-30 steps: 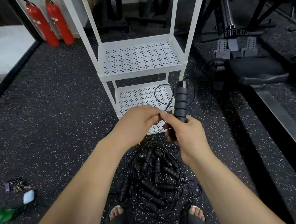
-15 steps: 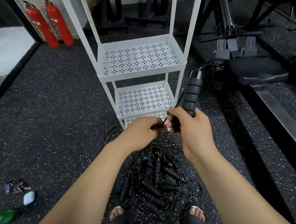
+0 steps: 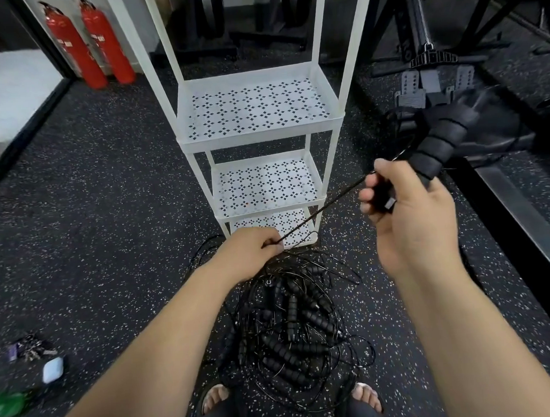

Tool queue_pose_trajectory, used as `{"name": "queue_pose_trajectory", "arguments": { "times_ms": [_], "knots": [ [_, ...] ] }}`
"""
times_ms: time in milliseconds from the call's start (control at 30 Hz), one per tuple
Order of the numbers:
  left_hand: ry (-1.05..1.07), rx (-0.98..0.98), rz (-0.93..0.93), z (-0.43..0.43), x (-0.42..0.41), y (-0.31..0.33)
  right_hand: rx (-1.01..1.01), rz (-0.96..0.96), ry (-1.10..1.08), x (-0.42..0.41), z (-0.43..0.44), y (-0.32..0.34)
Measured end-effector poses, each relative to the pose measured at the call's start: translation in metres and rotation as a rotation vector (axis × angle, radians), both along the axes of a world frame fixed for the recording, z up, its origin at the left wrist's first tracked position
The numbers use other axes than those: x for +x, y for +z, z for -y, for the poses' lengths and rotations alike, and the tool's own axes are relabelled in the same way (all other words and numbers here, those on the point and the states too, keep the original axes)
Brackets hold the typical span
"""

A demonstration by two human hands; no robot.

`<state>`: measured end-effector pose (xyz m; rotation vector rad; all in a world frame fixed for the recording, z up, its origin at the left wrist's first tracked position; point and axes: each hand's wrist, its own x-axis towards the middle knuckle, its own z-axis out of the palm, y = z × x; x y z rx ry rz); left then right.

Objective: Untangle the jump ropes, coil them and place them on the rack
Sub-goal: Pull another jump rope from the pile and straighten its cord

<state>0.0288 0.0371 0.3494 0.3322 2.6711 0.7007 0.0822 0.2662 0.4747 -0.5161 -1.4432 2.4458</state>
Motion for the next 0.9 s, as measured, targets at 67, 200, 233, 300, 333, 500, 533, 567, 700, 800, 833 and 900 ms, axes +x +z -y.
{"name": "queue_pose_trajectory", "arguments": {
  "times_ms": [67,200,233,300,333,500,533,567,700,800,833,900],
  "knots": [
    [0.018,0.026,-0.021,0.001,0.0,0.004,-0.003,-0.014,-0.021,0.0,-0.005,0.002],
    [0.029,0.074,-0.038,0.004,-0.001,0.014,-0.015,-0.023,-0.017,0.001,-0.006,0.003],
    [0.026,0.092,-0.04,0.004,-0.001,0.017,-0.018,-0.019,-0.014,0.001,-0.006,0.002],
    [0.019,0.131,-0.059,0.003,-0.001,0.023,-0.03,-0.004,0.002,0.002,-0.004,-0.002],
    [0.018,0.154,-0.077,0.002,-0.001,0.028,-0.033,0.011,0.017,0.002,-0.002,-0.006],
    [-0.003,0.24,-0.166,-0.006,0.003,0.054,0.01,0.143,0.126,0.005,0.017,-0.027],
    [-0.01,0.244,-0.179,-0.007,0.004,0.057,0.021,0.17,0.166,0.006,0.02,-0.03],
    [-0.013,0.247,-0.193,-0.009,0.006,0.059,0.024,0.194,0.208,0.008,0.023,-0.032],
    [-0.015,0.318,-0.246,-0.016,0.012,0.073,0.044,0.259,0.278,0.012,0.032,-0.034],
    [-0.063,0.318,-0.285,-0.018,0.017,0.083,0.053,0.254,0.275,0.011,0.035,-0.035],
    [-0.08,0.316,-0.292,-0.018,0.019,0.084,0.054,0.244,0.264,0.011,0.036,-0.035],
    [-0.101,0.303,-0.288,-0.018,0.021,0.083,0.061,0.22,0.243,0.011,0.037,-0.035]
  ]
}}
